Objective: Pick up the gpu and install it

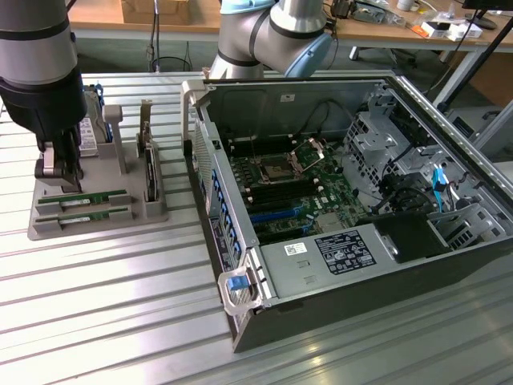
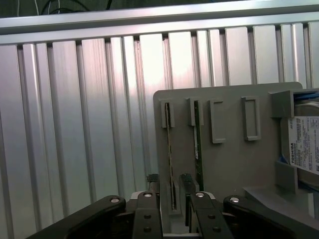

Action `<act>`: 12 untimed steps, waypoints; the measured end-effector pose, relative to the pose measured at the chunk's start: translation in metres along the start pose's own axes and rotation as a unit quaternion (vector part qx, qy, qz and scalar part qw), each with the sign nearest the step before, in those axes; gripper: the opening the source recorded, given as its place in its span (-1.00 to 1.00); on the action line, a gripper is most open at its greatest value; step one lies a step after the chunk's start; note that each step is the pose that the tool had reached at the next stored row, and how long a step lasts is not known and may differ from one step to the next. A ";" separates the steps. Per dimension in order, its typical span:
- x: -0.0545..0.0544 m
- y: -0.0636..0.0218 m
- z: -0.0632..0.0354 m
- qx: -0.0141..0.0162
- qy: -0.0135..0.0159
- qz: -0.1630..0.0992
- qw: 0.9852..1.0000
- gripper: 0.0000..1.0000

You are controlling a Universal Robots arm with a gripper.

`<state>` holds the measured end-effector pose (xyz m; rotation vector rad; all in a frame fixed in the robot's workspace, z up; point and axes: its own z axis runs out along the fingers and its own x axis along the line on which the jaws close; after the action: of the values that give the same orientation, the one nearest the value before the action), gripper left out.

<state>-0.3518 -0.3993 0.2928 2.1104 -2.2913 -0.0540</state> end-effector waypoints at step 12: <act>0.000 -0.0002 0.0043 0.000 0.000 0.000 1.000 -0.40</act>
<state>-0.3518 -0.3993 0.2885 2.1104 -2.2913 -0.0540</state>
